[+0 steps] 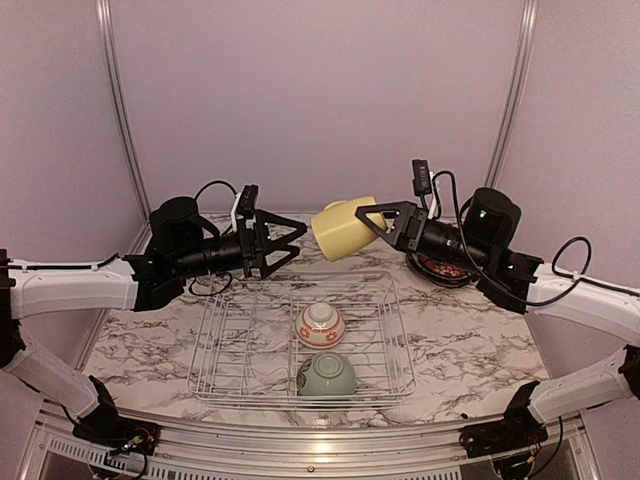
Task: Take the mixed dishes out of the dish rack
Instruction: Pass from the right arm to the left
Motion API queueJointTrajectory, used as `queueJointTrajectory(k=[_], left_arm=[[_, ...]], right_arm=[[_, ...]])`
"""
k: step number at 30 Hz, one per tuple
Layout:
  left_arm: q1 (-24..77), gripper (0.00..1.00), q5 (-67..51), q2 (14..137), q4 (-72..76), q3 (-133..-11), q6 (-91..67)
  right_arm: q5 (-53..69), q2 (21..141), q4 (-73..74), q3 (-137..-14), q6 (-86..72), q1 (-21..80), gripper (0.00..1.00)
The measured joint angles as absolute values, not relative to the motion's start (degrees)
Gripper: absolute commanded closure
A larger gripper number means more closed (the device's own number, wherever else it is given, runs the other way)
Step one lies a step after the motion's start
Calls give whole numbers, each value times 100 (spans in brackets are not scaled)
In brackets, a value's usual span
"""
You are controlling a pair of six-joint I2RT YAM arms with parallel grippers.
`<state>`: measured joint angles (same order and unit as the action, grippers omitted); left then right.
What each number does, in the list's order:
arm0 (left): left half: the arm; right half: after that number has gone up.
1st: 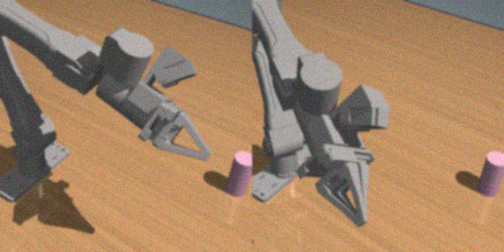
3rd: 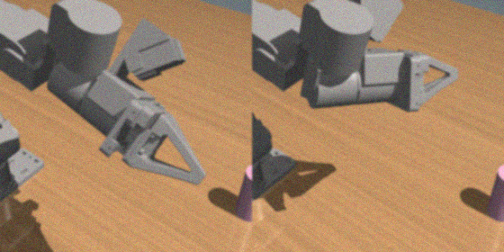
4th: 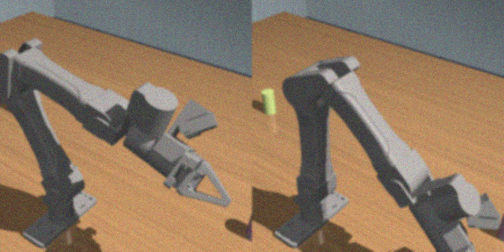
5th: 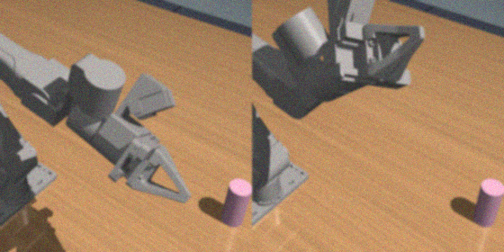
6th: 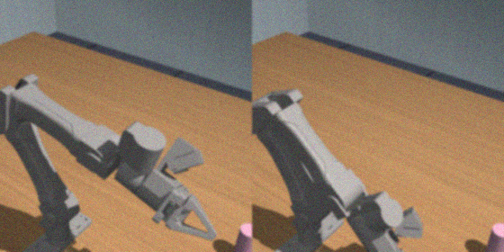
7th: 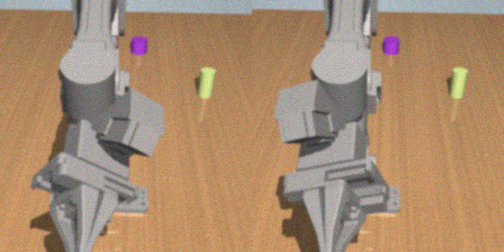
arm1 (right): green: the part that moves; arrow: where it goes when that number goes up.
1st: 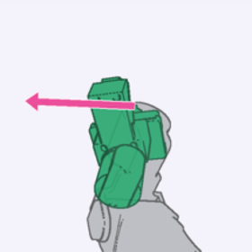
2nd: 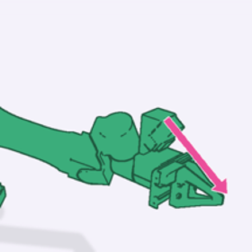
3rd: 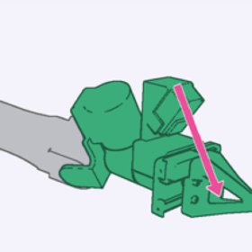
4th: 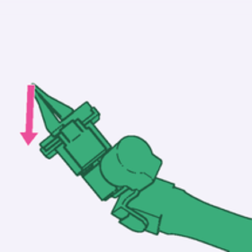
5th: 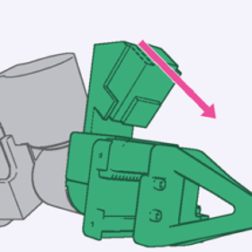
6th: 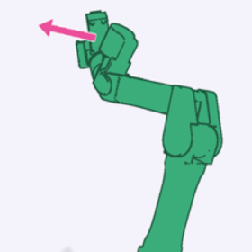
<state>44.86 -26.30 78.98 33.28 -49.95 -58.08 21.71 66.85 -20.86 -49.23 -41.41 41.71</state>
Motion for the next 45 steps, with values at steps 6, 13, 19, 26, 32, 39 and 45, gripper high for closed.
queueJointTrajectory(k=[6,13,19,26,32,39,45], left_arm=[[4810,3,-2869,8420,4429,-4995,-6351],[4886,15,-2906,8471,5054,-4998,-6560],[4982,42,-2971,8737,5575,-5170,-6849],[5000,75,-3061,9035,5946,-5170,-7157],[5000,100,-3098,9041,6145,-5179,-7330],[5004,100,-3205,9006,6167,-5203,-7277],[5017,100,-3179,8689,5061,-5435,-6722]], right_arm=[[2462,6954,-2508,-4897,-4383,4160,99],[2617,7004,-2751,-4698,-4606,4156,99],[2867,7225,-3258,-4574,-4899,4154,99],[2974,7290,-3548,-4486,-5065,4150,98],[3041,7290,-3662,-4375,-5087,4143,87],[3162,7284,-3736,-4359,-5028,4143,43],[3096,7185,-3492,-4362,-4775,4145,15]])
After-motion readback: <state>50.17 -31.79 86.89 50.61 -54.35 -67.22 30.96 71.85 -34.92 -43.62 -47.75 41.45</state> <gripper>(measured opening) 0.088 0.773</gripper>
